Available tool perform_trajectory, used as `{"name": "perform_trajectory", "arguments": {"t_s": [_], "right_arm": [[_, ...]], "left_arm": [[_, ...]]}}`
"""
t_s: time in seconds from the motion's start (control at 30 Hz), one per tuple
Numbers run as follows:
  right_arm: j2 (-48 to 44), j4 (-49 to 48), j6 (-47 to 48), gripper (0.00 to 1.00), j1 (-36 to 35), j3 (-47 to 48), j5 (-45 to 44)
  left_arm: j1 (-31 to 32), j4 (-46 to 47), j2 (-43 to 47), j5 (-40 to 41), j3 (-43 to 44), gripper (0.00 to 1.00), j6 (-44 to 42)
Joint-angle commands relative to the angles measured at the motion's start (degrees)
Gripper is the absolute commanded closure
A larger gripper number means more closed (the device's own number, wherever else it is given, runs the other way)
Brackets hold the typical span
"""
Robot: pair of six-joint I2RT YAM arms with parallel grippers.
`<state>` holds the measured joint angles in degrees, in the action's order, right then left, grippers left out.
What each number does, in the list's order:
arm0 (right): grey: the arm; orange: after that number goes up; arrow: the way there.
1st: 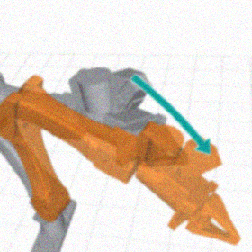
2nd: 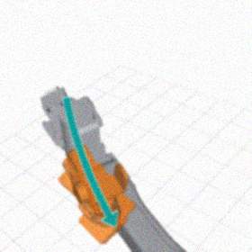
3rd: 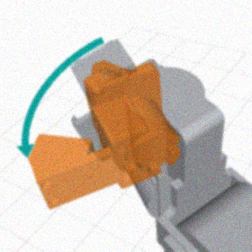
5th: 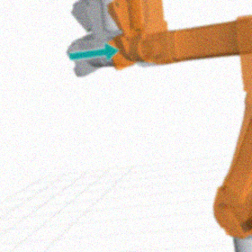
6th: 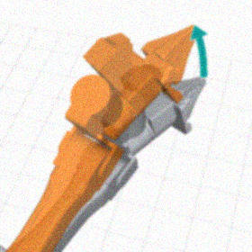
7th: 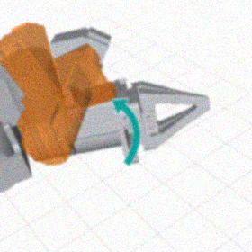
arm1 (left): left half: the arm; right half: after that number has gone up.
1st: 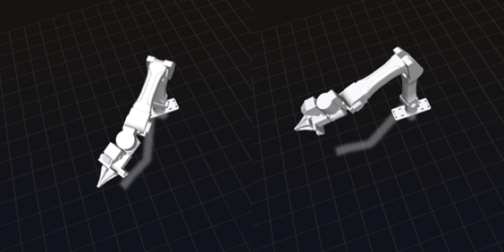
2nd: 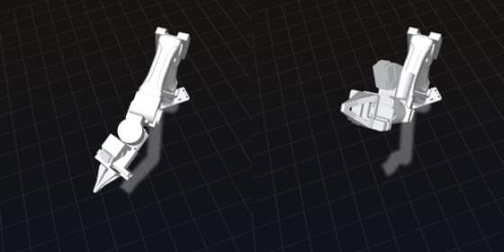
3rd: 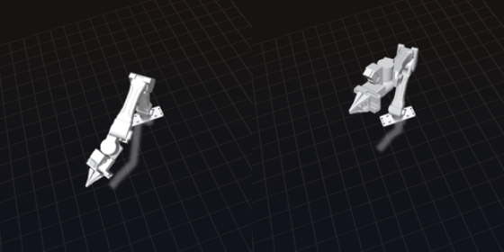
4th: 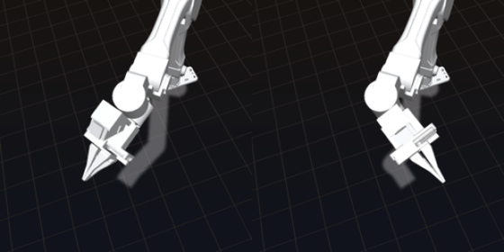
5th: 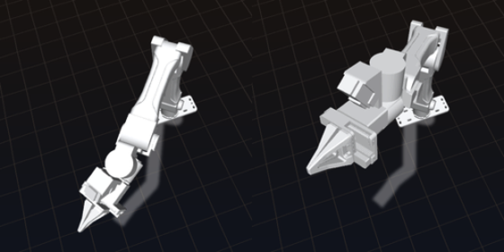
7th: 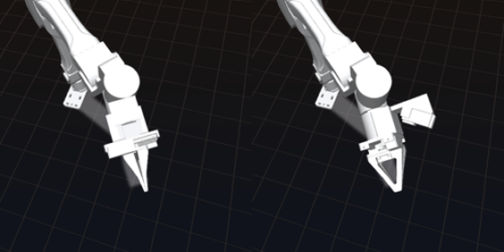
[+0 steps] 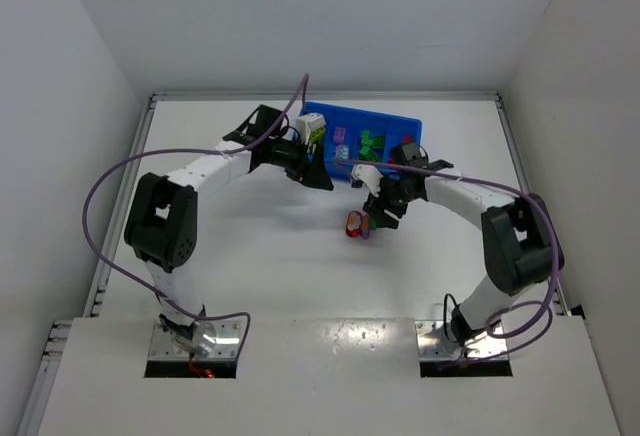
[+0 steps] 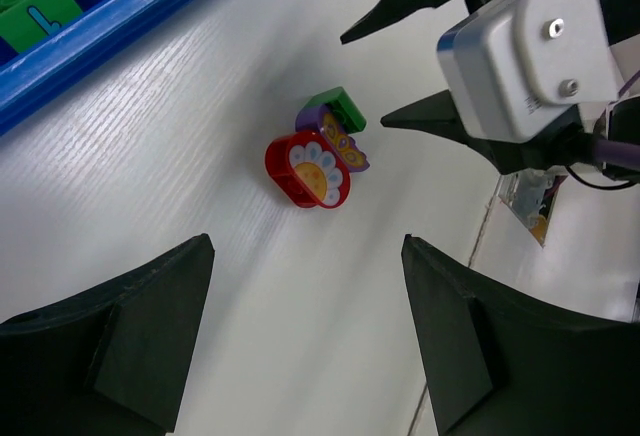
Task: Sort the legos into containers by color
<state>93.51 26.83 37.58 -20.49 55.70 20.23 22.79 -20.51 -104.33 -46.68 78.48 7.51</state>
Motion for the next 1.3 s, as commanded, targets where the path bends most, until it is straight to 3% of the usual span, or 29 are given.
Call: {"name": "perform_trajectory", "arguments": {"t_s": [0.0,0.53,1.0,1.27], "right_arm": [[1.8,3.0,4.9,0.35,0.5,3.4,3.7],[8.3,3.1,8.0,0.33,-0.5,7.3,4.8],[13.0,5.6,9.1,0.45,-1.0,10.4,6.5],[13.0,5.0,10.2,0.41,-1.6,10.4,7.5]], "left_arm": [[-0.9,0.9,1.8,-1.0,0.5,0.18,-1.0],[-2.5,0.9,0.7,-1.0,1.1,0.18,-1.0],[-4.2,0.9,0.7,-1.0,1.1,0.18,-1.0],[-4.2,0.9,0.7,-1.0,1.1,0.18,-1.0]]}}
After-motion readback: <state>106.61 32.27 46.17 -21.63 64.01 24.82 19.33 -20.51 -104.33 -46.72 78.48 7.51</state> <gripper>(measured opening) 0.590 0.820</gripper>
